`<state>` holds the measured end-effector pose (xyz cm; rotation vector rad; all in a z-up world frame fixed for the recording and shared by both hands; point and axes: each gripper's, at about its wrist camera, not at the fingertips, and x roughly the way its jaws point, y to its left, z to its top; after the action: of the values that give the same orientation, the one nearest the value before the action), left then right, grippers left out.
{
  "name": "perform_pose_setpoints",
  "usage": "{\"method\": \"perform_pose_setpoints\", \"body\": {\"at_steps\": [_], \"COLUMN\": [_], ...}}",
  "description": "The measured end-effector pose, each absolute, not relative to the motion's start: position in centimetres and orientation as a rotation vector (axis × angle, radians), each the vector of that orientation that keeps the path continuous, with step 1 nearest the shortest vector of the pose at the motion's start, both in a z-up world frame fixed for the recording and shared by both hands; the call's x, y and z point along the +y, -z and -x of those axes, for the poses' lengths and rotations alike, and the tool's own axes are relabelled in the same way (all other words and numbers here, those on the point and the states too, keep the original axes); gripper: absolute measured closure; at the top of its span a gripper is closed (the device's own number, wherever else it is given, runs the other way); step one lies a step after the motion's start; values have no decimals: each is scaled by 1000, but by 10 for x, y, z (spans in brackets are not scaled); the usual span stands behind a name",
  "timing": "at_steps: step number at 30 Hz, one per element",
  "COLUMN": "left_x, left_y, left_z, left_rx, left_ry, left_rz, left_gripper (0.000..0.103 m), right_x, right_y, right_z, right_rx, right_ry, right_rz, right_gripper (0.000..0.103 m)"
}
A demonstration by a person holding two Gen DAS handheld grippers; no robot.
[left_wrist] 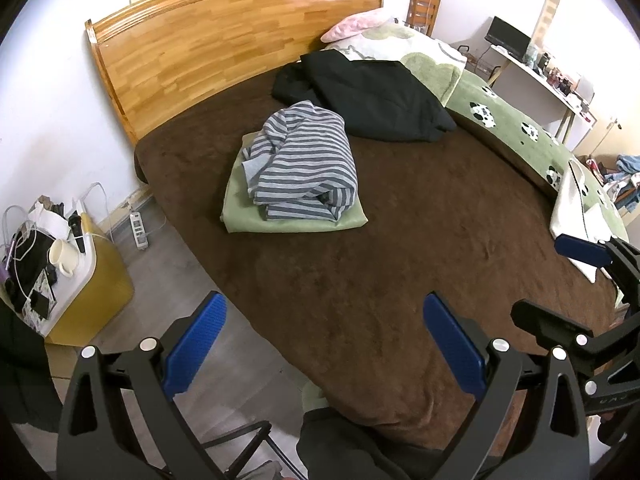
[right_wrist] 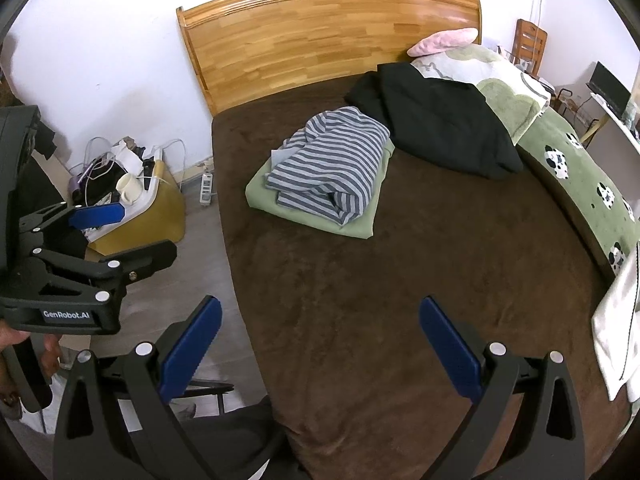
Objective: Fold large clothes
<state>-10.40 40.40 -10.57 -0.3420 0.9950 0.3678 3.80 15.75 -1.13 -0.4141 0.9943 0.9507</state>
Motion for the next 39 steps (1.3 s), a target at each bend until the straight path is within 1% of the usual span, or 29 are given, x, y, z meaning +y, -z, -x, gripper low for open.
{"method": "perform_pose_setpoints", "body": {"at_steps": [14,30,39], "left_x": [412,423,419], "left_y": [105,106,106], "left_z": [106,121,122], "left_rx": [991,999,988], "left_ry": [-400,-457,-450], "left_rz": [343,328,270], "left_gripper": [7,7,8], "right_x": [160,186,191], "right_y": [14,17,20], "right_z": [-43,-38,-40], "right_rx": [1004,1003,1018], "right_ry": [-966,-1023,-1020], "right_rz": [419,455,462], "right_gripper": [5,5,5]}}
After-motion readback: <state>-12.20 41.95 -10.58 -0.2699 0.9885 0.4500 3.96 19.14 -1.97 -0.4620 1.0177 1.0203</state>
